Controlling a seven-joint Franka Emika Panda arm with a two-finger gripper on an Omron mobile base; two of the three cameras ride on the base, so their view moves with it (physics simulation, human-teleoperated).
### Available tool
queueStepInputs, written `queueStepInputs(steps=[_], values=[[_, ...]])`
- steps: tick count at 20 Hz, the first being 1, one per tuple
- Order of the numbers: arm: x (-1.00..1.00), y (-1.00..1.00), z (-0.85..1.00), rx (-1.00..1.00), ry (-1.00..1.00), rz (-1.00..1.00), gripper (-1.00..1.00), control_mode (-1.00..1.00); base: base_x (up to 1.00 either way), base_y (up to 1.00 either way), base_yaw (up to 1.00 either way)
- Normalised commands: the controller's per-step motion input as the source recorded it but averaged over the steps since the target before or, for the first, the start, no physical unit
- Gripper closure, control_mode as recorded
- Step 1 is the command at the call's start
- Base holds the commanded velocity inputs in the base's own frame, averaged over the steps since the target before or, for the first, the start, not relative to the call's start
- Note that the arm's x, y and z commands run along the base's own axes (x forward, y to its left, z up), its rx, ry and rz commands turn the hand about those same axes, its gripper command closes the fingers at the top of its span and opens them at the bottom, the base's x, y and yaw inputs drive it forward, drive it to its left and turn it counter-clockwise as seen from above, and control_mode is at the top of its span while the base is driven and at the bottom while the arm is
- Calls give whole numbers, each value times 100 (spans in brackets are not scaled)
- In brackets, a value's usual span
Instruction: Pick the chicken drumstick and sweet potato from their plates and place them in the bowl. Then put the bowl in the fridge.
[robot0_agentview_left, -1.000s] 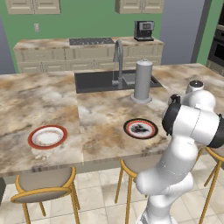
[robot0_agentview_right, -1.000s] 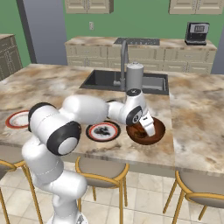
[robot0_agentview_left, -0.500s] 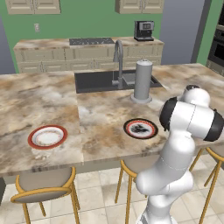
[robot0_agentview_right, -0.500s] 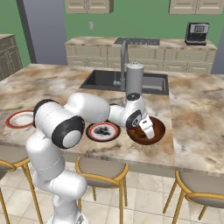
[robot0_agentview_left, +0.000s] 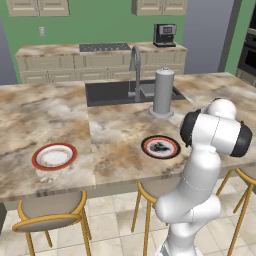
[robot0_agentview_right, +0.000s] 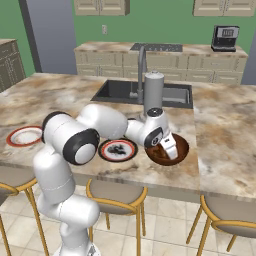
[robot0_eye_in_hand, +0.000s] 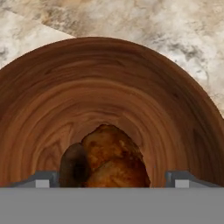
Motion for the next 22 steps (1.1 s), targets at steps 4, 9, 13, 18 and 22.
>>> queueStepInputs(steps=[4,9,13,18,22], values=[[0,-16,11,11,0,7,-100,-100,0,0,0],[-8,-7,38,12,0,10,-100,-100,0,0,0],[-21,-9,33,4,0,12,-100,-100,0,0,0],[-19,-8,16,0,1,10,-100,-100,0,0,0],[-28,0,3,0,5,2,-100,-100,0,0,0]])
